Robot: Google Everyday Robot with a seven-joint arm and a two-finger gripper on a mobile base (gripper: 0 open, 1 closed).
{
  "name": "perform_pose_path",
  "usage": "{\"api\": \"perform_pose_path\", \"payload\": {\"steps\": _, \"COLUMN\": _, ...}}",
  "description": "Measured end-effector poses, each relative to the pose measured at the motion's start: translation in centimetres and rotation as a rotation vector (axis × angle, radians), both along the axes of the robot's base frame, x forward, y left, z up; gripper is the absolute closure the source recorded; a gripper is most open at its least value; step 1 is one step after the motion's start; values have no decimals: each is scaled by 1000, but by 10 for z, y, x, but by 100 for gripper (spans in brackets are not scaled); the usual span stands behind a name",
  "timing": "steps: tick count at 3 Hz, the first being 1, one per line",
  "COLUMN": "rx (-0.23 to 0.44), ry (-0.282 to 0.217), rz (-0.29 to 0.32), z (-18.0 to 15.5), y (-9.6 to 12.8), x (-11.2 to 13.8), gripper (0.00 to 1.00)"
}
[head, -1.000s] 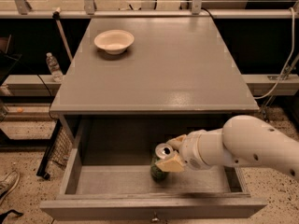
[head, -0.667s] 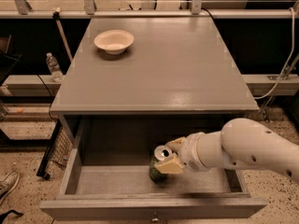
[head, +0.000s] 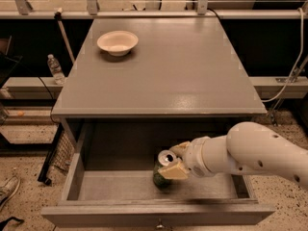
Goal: Place green can into top drawer
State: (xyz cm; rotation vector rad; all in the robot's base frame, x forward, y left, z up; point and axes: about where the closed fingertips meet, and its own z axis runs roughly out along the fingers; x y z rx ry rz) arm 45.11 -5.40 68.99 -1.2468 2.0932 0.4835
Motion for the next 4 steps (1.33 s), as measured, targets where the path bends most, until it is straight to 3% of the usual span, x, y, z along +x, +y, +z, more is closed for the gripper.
{"api": "perform_pose_path", "payload": {"steps": 2, "rx": -3, "ry": -3, "rz": 5, "z": 2, "y": 2, "x": -1, "gripper": 10}}
{"api": "perform_pose_path", "payload": {"steps": 3, "rx": -4, "ry": -5, "rz": 8, "z": 2, "y": 3, "x": -1, "gripper": 0}}
{"api": "perform_pose_path", "payload": {"steps": 4, "rx": -26, "ry": -34, "rz": -7, "z": 17, "y": -10, "x": -4, "gripper": 0}}
